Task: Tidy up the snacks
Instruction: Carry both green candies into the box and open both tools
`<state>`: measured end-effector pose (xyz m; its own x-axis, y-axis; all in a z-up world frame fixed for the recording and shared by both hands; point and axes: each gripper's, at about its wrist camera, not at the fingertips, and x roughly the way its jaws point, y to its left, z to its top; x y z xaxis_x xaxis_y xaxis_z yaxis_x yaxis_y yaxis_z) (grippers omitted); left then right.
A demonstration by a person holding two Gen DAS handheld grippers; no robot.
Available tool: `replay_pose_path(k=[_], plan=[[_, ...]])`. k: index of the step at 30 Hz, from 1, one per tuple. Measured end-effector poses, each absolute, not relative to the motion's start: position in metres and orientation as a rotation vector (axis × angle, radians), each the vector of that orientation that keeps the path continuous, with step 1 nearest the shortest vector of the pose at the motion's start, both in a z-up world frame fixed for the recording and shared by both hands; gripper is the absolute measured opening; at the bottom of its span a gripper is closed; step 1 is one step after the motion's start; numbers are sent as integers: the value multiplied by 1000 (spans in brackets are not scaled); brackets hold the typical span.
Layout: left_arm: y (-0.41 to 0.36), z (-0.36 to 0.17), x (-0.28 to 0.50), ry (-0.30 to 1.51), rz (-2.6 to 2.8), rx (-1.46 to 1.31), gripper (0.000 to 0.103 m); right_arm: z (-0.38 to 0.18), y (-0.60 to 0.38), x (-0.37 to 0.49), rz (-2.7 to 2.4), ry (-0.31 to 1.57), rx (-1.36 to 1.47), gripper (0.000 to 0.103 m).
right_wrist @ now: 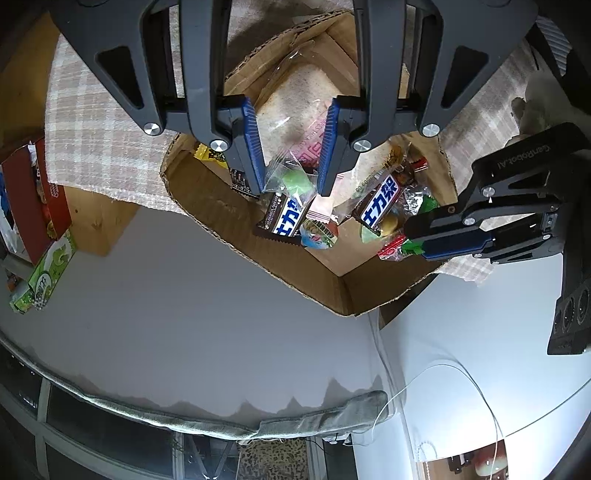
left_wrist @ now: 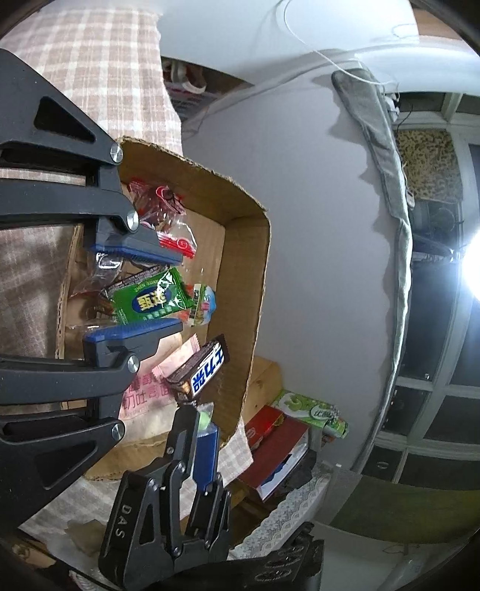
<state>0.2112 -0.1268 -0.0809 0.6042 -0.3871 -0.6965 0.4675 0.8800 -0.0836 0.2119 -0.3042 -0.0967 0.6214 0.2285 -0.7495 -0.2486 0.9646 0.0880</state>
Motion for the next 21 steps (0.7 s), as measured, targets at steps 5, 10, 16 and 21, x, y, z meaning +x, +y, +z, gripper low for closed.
replay_pose_path(k=[5,10,16,21], plan=[[-125,-81,212,781,-492,112,44,-97,-304,211,251,845,-54,58],[-126,-81,211,780,-487,121,44,-95,-306,208,241,837,-63,63],[-128,-80,209,778,-488,127,46,-94,-309,207,221,836,-72,81],[-127,-80,207,775,-474,130,56,-88,-310,203,209,809,-75,87]])
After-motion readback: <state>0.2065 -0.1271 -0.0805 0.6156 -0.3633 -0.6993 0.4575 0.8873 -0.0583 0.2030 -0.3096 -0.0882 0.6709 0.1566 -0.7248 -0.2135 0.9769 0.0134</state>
